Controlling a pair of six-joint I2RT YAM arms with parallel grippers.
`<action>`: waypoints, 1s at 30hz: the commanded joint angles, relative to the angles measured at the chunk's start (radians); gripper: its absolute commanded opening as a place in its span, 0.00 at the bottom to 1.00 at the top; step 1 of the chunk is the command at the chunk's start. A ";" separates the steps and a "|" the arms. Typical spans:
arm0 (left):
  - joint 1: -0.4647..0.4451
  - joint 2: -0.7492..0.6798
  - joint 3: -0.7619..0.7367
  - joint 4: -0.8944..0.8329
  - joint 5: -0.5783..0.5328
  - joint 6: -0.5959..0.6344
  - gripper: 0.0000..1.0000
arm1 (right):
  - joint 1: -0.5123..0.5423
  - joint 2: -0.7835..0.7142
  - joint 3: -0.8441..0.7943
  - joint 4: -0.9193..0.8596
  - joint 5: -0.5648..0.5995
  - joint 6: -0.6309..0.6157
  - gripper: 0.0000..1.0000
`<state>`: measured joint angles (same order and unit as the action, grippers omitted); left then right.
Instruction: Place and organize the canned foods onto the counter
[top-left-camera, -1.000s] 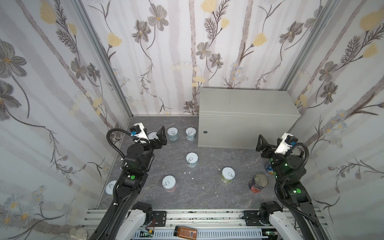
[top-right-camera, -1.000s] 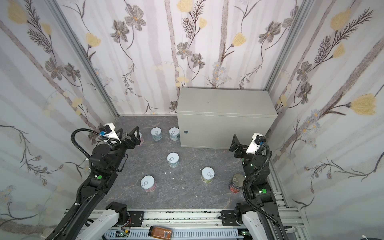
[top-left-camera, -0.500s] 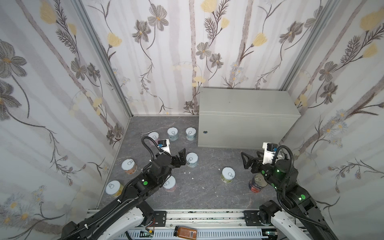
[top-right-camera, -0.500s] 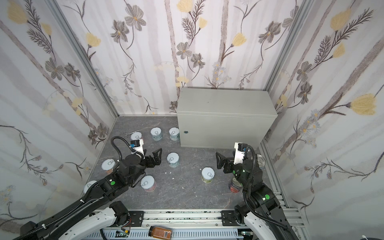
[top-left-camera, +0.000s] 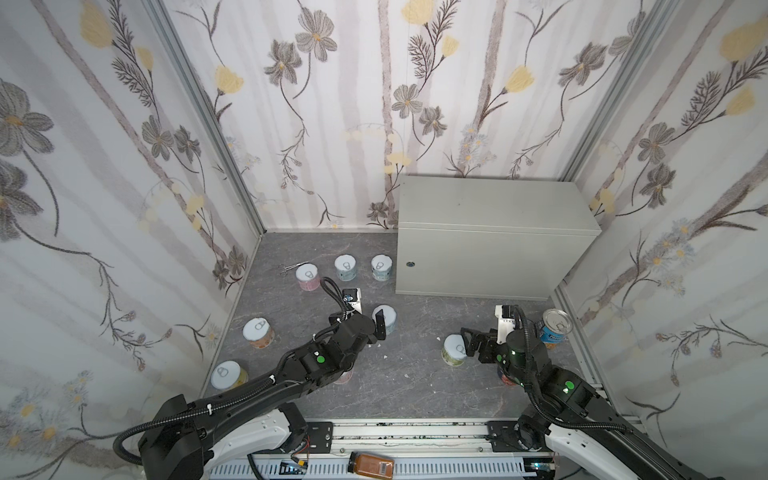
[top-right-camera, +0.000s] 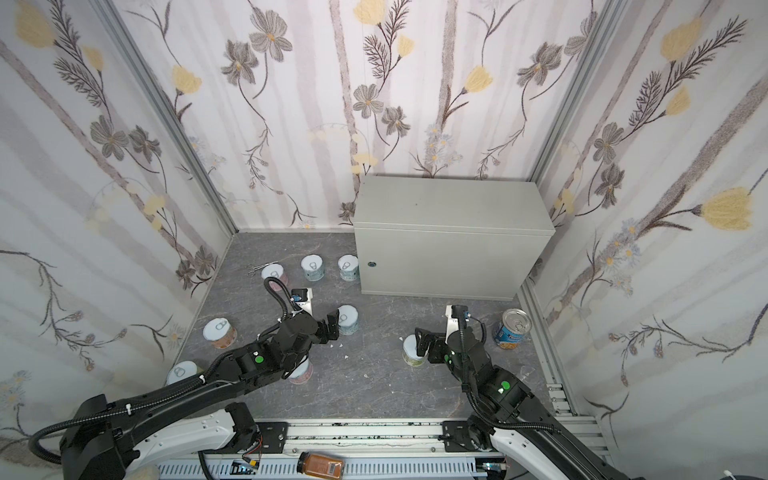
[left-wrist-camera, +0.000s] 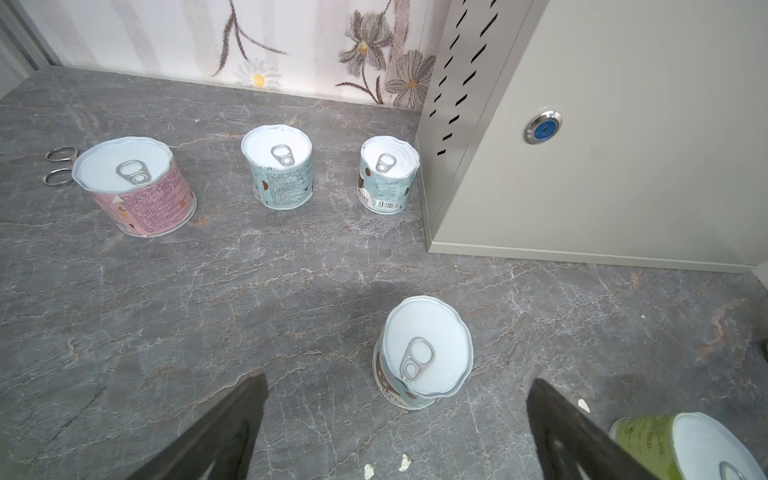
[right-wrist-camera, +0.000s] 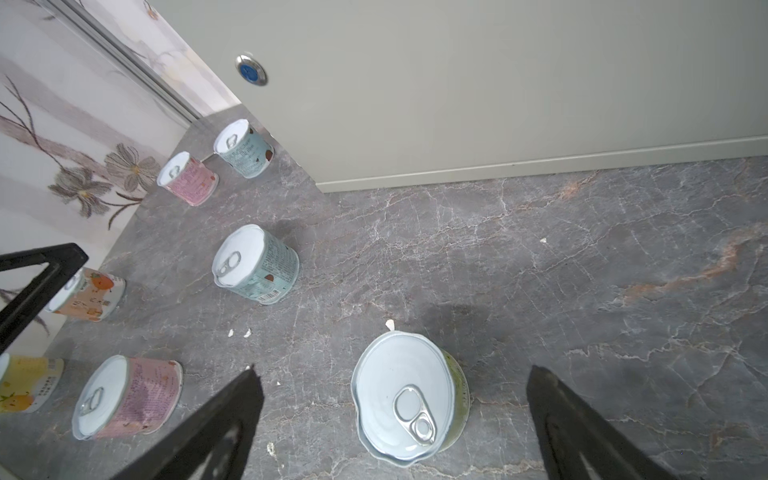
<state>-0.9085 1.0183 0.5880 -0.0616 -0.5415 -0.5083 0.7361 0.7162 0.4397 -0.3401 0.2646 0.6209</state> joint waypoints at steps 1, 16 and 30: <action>0.005 -0.002 -0.023 0.078 0.033 -0.030 1.00 | 0.029 0.061 -0.016 0.084 0.034 0.032 1.00; 0.113 0.040 -0.092 0.226 0.186 -0.030 1.00 | 0.143 0.339 -0.028 0.234 0.072 0.082 1.00; 0.145 0.103 -0.121 0.324 0.224 -0.008 1.00 | 0.181 0.489 -0.039 0.294 0.145 0.153 1.00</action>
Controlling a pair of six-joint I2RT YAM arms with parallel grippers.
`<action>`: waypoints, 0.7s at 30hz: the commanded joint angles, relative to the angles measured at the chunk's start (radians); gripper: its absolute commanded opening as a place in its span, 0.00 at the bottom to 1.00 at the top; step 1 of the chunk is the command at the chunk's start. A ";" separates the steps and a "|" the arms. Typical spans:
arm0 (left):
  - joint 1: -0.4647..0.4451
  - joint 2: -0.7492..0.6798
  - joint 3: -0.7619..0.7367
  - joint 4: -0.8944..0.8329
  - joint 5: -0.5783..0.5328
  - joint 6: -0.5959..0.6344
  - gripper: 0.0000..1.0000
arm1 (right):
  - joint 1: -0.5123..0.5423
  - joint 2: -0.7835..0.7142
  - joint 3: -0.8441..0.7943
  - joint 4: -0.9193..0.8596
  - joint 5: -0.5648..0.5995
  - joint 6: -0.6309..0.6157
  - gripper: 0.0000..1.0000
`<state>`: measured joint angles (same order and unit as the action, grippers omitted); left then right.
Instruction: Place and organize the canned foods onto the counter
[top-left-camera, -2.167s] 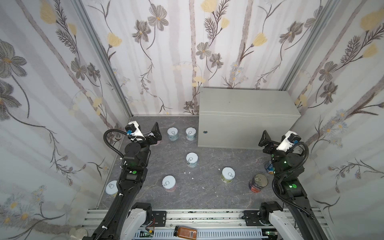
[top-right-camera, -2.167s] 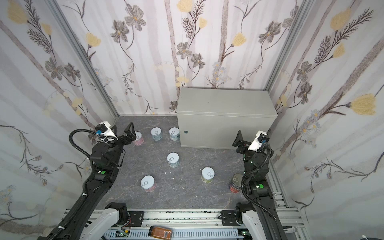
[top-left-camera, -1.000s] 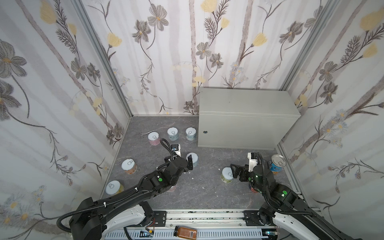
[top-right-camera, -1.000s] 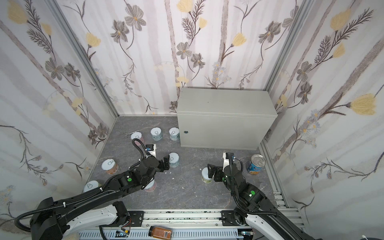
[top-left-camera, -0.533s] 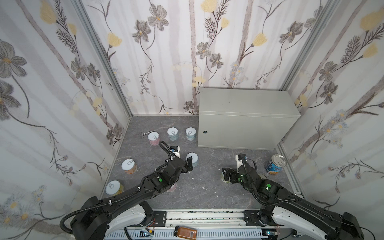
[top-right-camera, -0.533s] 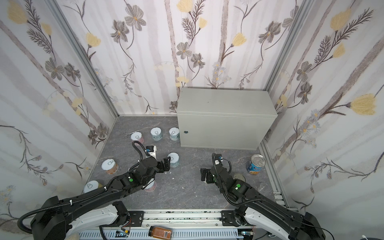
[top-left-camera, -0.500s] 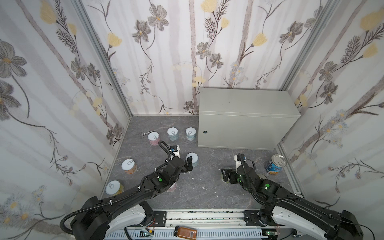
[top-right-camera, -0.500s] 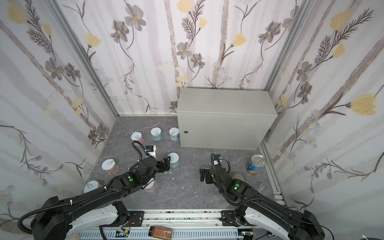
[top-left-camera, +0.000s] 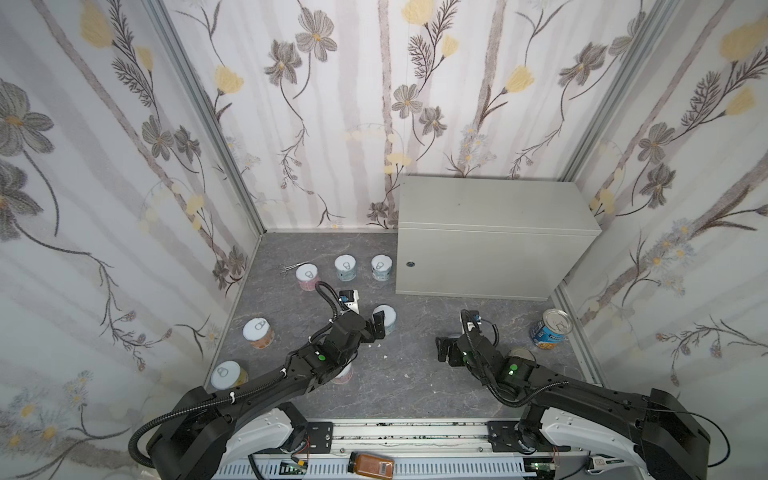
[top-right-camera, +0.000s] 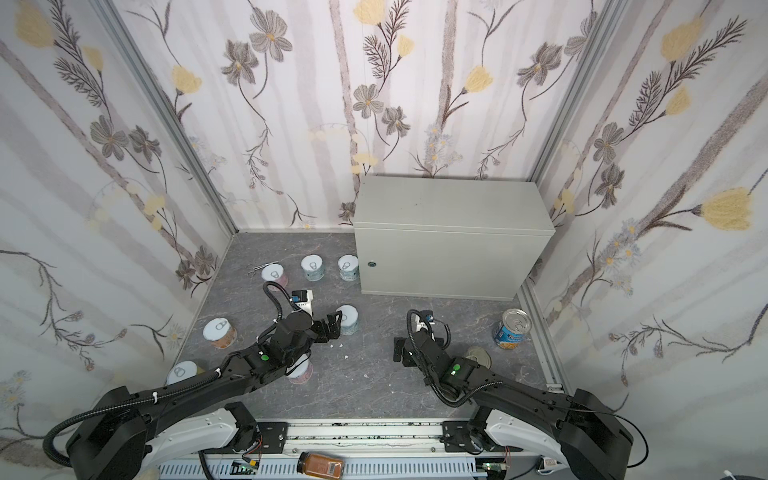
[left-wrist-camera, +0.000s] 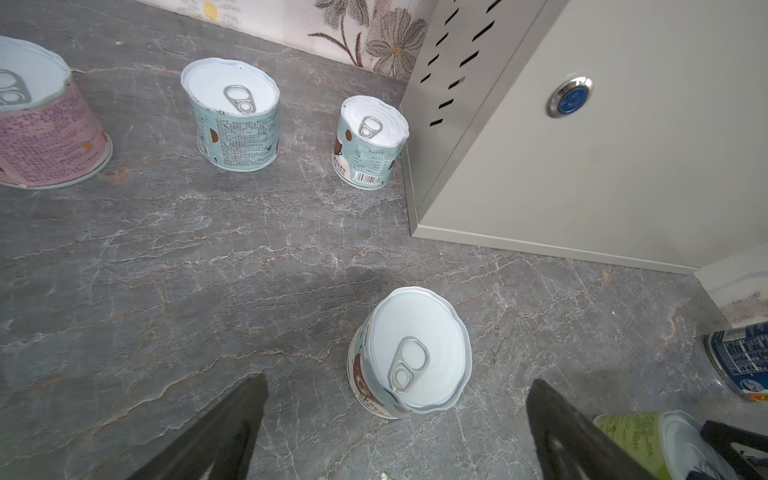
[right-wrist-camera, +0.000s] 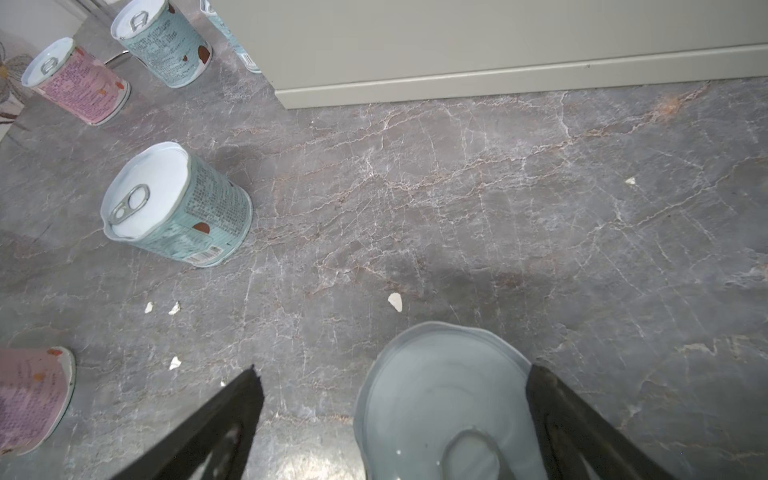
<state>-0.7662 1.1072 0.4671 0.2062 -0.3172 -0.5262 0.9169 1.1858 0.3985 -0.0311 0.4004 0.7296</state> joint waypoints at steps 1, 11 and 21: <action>0.003 0.020 0.004 0.058 0.004 0.014 1.00 | 0.002 0.020 0.002 -0.017 0.015 0.045 1.00; 0.004 0.031 0.013 0.084 0.017 0.028 1.00 | 0.003 -0.012 0.091 -0.092 0.035 0.004 1.00; 0.004 0.002 0.006 0.081 0.026 0.024 1.00 | 0.004 -0.085 0.151 -0.254 0.084 -0.010 1.00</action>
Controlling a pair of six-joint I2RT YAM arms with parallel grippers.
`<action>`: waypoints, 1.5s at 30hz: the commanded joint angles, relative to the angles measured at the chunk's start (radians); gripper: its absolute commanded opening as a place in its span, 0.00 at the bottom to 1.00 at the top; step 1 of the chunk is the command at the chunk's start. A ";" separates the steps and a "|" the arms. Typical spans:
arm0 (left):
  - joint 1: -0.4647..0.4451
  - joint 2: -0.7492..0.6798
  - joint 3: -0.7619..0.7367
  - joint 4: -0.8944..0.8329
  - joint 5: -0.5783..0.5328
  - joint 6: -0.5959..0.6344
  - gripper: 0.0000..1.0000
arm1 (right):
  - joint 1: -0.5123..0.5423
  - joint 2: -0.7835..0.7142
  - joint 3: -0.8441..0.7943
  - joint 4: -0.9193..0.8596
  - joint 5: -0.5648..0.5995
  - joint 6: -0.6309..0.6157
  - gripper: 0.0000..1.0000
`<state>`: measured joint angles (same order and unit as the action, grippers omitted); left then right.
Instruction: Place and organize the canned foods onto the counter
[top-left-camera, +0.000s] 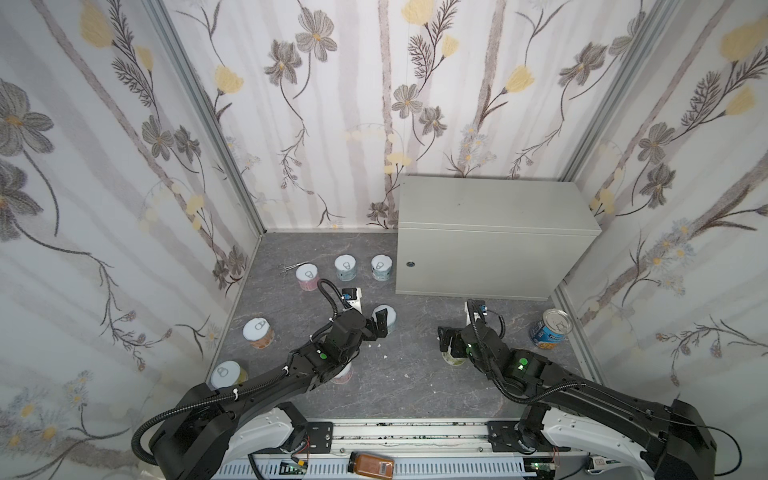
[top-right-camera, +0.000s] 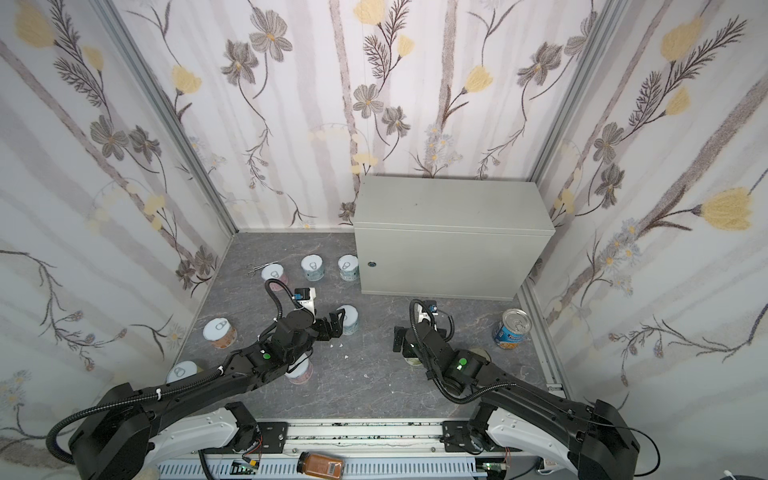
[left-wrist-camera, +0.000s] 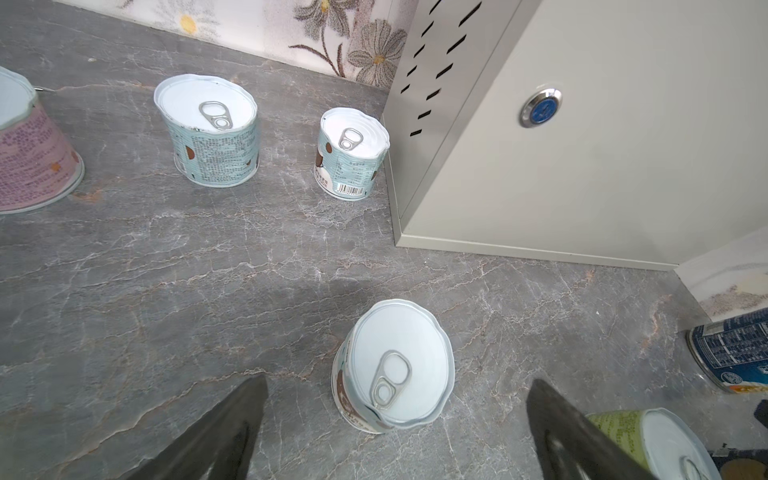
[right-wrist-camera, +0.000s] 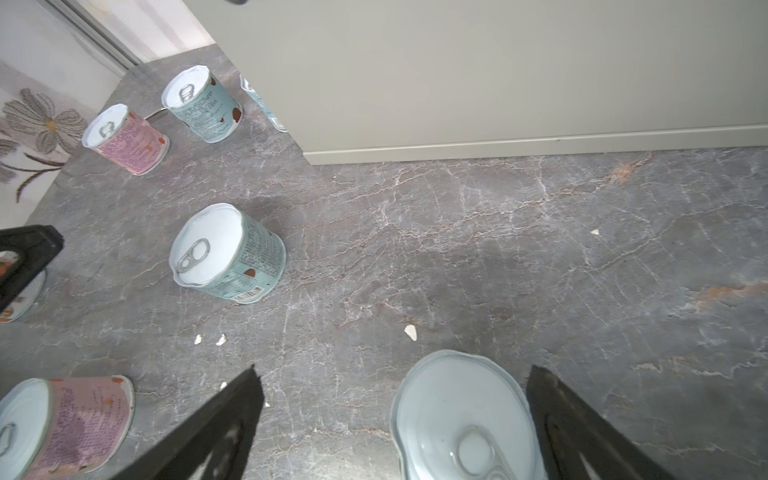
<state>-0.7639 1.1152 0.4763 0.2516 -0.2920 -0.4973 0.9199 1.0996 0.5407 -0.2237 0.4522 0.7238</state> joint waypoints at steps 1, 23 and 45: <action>0.001 -0.005 -0.006 0.035 0.003 -0.006 1.00 | 0.000 0.004 0.005 -0.066 0.031 -0.002 1.00; 0.001 -0.080 -0.106 0.020 -0.016 -0.047 1.00 | 0.041 0.120 -0.105 0.045 0.019 0.085 1.00; 0.001 -0.240 -0.119 -0.037 -0.060 -0.030 1.00 | 0.220 0.233 -0.255 0.407 0.383 0.243 1.00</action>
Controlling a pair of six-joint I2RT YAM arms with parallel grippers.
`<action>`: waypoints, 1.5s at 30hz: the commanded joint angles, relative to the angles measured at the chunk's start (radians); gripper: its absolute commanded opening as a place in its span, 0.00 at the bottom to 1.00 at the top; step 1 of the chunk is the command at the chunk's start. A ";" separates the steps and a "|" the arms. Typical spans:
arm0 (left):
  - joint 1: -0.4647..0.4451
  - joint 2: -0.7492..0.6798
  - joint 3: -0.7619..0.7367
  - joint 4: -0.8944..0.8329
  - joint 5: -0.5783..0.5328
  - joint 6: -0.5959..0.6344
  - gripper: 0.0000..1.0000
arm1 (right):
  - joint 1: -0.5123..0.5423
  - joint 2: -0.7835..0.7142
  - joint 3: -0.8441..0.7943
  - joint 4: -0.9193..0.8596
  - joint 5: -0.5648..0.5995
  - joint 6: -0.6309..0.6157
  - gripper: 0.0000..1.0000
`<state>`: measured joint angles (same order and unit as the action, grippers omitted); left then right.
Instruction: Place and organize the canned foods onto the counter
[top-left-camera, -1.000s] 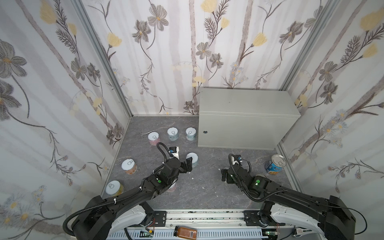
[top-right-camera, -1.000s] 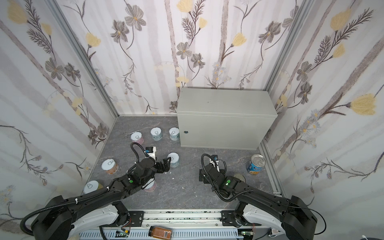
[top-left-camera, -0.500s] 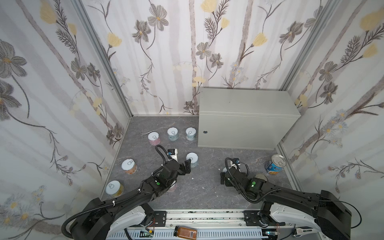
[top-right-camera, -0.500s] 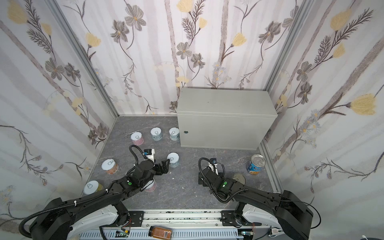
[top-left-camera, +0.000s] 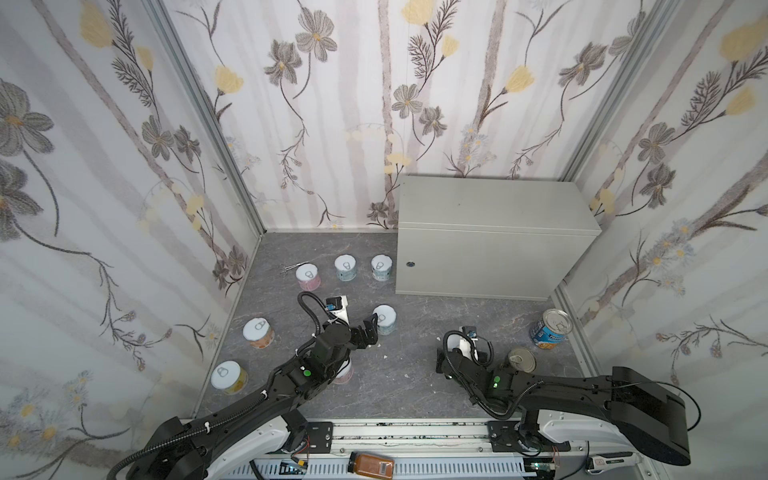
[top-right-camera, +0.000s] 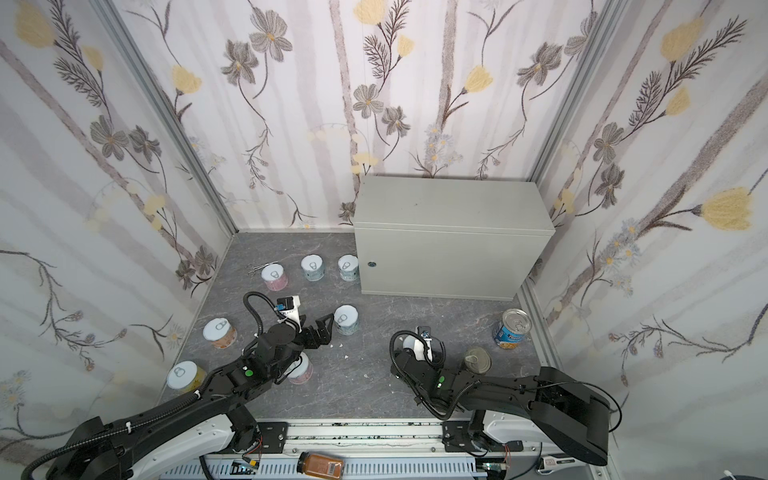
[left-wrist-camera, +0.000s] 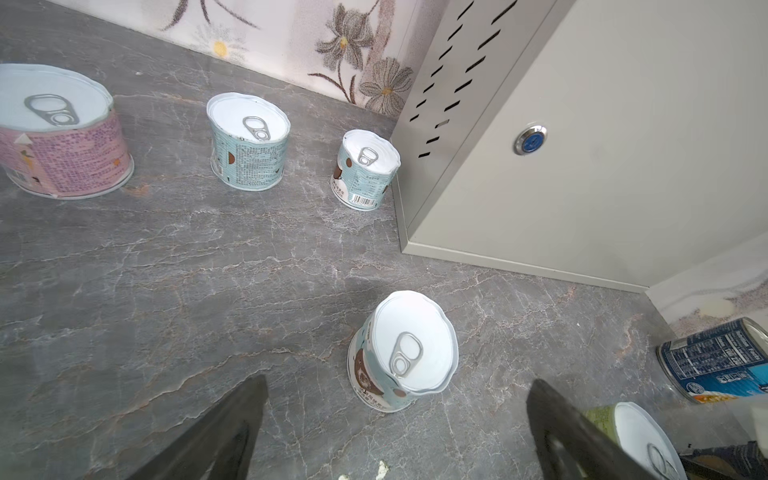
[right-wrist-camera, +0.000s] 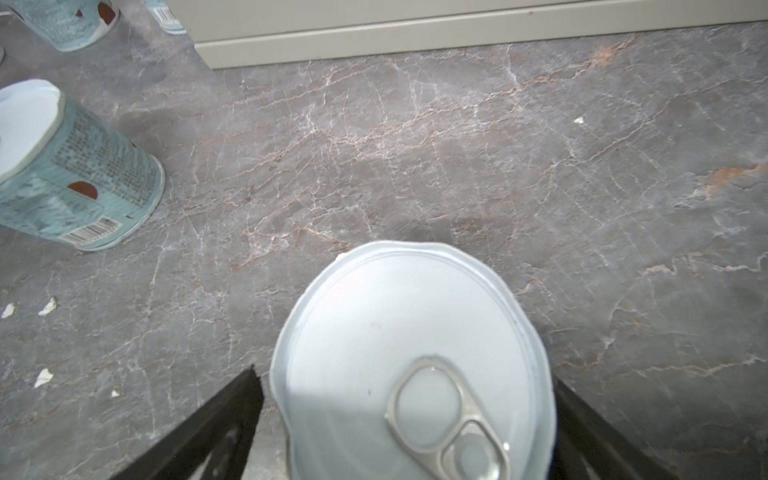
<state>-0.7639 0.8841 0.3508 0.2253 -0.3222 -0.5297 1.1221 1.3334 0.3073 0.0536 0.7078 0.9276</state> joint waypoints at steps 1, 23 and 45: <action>0.001 -0.010 0.005 -0.011 -0.033 -0.001 1.00 | 0.027 0.006 -0.027 0.141 0.153 0.040 1.00; 0.001 -0.070 -0.010 -0.019 -0.088 0.026 1.00 | 0.058 0.254 -0.033 0.419 0.214 -0.089 0.95; 0.002 -0.141 -0.018 -0.064 -0.099 0.024 1.00 | 0.040 0.312 0.009 0.453 0.164 -0.170 0.52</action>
<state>-0.7639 0.7498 0.3340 0.1616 -0.4004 -0.5041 1.1595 1.6596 0.3019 0.4839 0.8566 0.7654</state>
